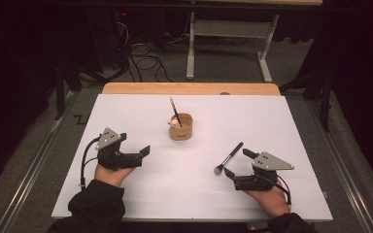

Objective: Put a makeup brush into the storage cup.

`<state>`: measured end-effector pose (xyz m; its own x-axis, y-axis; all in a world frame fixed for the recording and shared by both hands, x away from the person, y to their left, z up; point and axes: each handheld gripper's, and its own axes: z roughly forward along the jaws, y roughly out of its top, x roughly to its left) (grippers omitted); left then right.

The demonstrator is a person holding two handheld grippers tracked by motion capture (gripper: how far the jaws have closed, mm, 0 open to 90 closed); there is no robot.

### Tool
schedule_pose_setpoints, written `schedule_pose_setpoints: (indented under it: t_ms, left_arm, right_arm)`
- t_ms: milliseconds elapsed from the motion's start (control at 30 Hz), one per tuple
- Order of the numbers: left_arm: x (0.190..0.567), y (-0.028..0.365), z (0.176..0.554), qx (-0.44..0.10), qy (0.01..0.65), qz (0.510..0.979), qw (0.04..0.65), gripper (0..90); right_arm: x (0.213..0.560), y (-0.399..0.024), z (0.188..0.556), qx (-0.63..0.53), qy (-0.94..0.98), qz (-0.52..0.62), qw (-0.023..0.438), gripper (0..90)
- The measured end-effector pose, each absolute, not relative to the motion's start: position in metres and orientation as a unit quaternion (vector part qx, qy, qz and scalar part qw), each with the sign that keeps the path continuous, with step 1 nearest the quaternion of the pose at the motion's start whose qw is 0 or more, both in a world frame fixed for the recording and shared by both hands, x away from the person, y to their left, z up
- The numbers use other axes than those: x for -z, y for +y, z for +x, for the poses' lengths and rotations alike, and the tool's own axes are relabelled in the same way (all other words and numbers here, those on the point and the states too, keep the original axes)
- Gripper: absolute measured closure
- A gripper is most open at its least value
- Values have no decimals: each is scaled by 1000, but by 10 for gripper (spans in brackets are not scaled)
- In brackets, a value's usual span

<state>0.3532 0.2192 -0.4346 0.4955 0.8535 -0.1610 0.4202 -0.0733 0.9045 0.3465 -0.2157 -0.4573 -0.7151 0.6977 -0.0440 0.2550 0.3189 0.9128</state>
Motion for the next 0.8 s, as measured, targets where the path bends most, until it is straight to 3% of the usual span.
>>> schedule_pose_setpoints:
  t_ms: [433, 600, 800]
  left_arm:
    - [467, 247, 323, -203, 470, 704, 492, 7]
    - [464, 248, 322, -221, 462, 697, 502, 7]
    - [470, 238, 324, -212, 433, 726, 491, 6]
  right_arm:
    - [459, -217, 345, -497, 781, 308, 220, 79]
    - [463, -216, 350, -491, 782, 316, 218, 79]
    - [463, -217, 351, -486, 781, 324, 222, 79]
